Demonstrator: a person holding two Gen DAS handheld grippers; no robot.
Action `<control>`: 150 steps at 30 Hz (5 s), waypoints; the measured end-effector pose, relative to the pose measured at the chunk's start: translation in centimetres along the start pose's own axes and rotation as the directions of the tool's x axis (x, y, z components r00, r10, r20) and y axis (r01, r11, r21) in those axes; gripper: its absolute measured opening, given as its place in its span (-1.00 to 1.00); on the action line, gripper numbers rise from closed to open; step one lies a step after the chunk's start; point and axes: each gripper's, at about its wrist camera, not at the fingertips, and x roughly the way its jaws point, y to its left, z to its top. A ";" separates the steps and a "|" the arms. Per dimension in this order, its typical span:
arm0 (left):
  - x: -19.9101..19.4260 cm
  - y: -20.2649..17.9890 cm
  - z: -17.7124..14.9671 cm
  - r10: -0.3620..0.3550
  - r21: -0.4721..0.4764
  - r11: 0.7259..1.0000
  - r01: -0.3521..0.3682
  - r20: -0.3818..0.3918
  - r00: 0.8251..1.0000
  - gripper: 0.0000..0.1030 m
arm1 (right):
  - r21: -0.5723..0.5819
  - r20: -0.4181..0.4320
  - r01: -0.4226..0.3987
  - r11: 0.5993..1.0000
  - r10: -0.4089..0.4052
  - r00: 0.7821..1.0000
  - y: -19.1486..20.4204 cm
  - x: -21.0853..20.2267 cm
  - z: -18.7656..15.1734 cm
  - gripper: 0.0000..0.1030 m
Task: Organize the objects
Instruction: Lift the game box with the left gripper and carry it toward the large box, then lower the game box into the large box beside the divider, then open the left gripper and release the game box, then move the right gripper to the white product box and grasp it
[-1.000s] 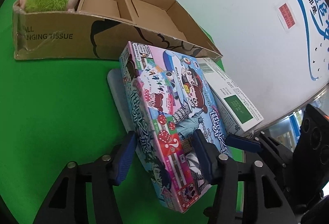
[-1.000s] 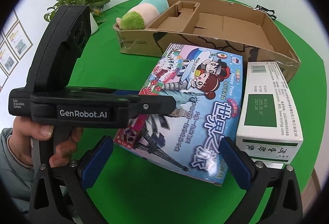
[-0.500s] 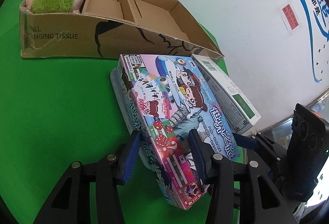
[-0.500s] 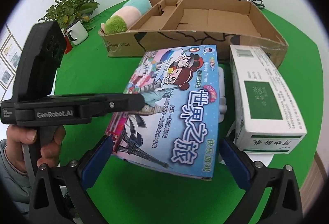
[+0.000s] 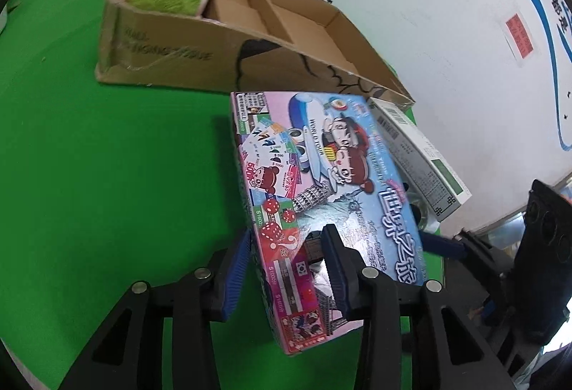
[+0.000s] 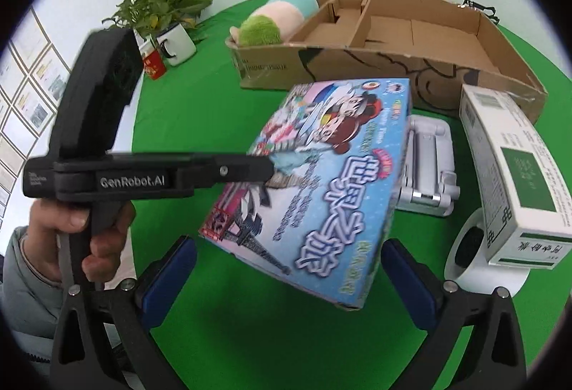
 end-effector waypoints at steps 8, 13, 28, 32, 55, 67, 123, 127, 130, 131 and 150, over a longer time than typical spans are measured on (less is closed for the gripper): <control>0.4 2.1 -0.5 -0.119 -0.082 0.990 0.117 -0.017 0.993 -0.01 | 0.104 -0.007 0.043 0.994 -0.042 0.999 -2.9 0.3 1.7 0.49; 0.0 1.3 -0.6 -0.075 -0.032 0.997 0.074 -0.008 0.997 0.00 | 0.111 -0.047 0.045 0.993 -0.040 0.998 -2.8 1.7 1.4 0.25; -3.9 -3.8 -0.7 0.104 0.103 0.987 -0.123 0.174 0.979 -0.15 | 0.180 0.070 -0.009 0.984 -0.003 0.998 -3.0 0.3 0.6 0.26; -5.4 -5.1 0.0 0.091 0.110 0.987 -0.117 0.218 0.972 -0.12 | 0.168 0.165 0.002 0.986 -0.030 0.986 -3.0 -2.0 1.6 0.25; -6.5 -12.6 16.4 0.057 0.216 0.965 -0.149 0.381 0.923 -0.20 | 0.143 0.381 0.068 0.987 -0.118 0.917 -9.5 -7.8 14.2 0.23; 0.5 -9.7 24.5 0.110 0.152 0.976 -0.159 0.289 0.951 -0.21 | 0.165 0.287 0.020 0.986 -0.068 0.956 -15.6 -2.6 20.4 0.23; 5.4 -1.6 16.4 0.312 0.067 0.943 -0.326 0.157 0.937 -0.17 | 0.161 -0.172 0.082 0.984 -0.054 0.984 -20.3 6.0 15.3 0.18; 5.0 -1.3 16.3 0.310 0.069 0.944 -0.322 0.148 0.939 -0.18 | 0.182 -0.181 0.082 0.980 -0.049 0.982 -19.7 6.3 15.1 0.19; 4.8 -1.5 16.2 0.317 0.077 0.941 -0.330 0.143 0.938 -0.17 | 0.180 -0.180 0.089 0.980 -0.056 0.982 -19.7 6.4 15.1 0.19; 4.8 -1.6 16.2 0.319 0.079 0.940 -0.332 0.143 0.937 -0.18 | 0.184 -0.177 0.088 0.979 -0.055 0.983 -19.7 6.5 15.3 0.19; -1.4 -8.2 11.5 0.338 0.199 0.873 -0.446 0.412 0.846 0.99 | 0.178 0.176 0.076 0.981 -0.107 0.978 -19.5 -7.1 9.2 0.99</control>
